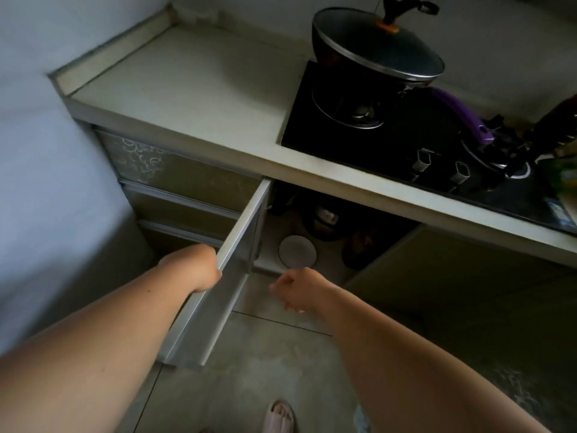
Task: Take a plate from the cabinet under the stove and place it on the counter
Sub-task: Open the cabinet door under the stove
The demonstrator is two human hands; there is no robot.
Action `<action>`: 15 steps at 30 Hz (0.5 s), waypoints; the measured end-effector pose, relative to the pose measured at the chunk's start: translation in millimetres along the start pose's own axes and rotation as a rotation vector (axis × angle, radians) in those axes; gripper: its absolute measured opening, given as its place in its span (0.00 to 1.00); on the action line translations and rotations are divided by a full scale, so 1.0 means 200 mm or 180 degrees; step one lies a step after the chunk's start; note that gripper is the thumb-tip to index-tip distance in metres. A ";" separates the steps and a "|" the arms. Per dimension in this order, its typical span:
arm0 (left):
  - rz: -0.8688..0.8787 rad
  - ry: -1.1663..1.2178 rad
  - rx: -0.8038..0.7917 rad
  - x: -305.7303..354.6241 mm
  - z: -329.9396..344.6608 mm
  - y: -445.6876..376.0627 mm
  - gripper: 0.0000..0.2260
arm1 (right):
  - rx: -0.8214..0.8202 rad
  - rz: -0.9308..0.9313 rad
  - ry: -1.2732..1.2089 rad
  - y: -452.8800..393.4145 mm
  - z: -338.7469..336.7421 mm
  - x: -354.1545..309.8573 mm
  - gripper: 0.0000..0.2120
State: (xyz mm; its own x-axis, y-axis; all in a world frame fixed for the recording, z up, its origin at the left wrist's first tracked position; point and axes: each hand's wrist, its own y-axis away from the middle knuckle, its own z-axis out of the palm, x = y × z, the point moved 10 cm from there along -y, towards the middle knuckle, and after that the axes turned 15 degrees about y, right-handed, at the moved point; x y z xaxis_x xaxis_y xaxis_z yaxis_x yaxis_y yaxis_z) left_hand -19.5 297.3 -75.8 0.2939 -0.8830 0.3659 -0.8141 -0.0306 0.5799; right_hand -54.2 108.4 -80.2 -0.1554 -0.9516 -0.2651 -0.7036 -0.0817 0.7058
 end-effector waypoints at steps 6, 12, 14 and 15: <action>-0.0134 0.0002 0.0387 0.12 -0.05 -0.04 0.24 | 0.0263 -0.0015 -0.0199 -0.11 -0.15 0.14 0.06; 0.0805 0.0816 0.1146 0.52 -0.05 -0.07 0.21 | 0.0200 0.0028 -0.0486 -0.27 -0.21 0.44 0.05; 0.0652 0.1005 0.0960 0.57 0.06 -0.15 0.19 | 0.0148 0.0034 -0.0564 -0.32 -0.22 0.55 0.08; 0.0513 0.1181 0.0821 0.57 0.13 -0.21 0.18 | 0.0143 0.0049 -0.0628 -0.36 -0.22 0.61 0.09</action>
State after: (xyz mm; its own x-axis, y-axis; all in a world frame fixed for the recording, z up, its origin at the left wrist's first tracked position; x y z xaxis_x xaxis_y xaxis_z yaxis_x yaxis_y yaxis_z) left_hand 34.7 184.9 -76.8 0.2745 -0.6608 0.6986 -0.9479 -0.0637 0.3122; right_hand 8.0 -14.5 -133.0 -0.2961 -0.8757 -0.3814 -0.7297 -0.0503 0.6819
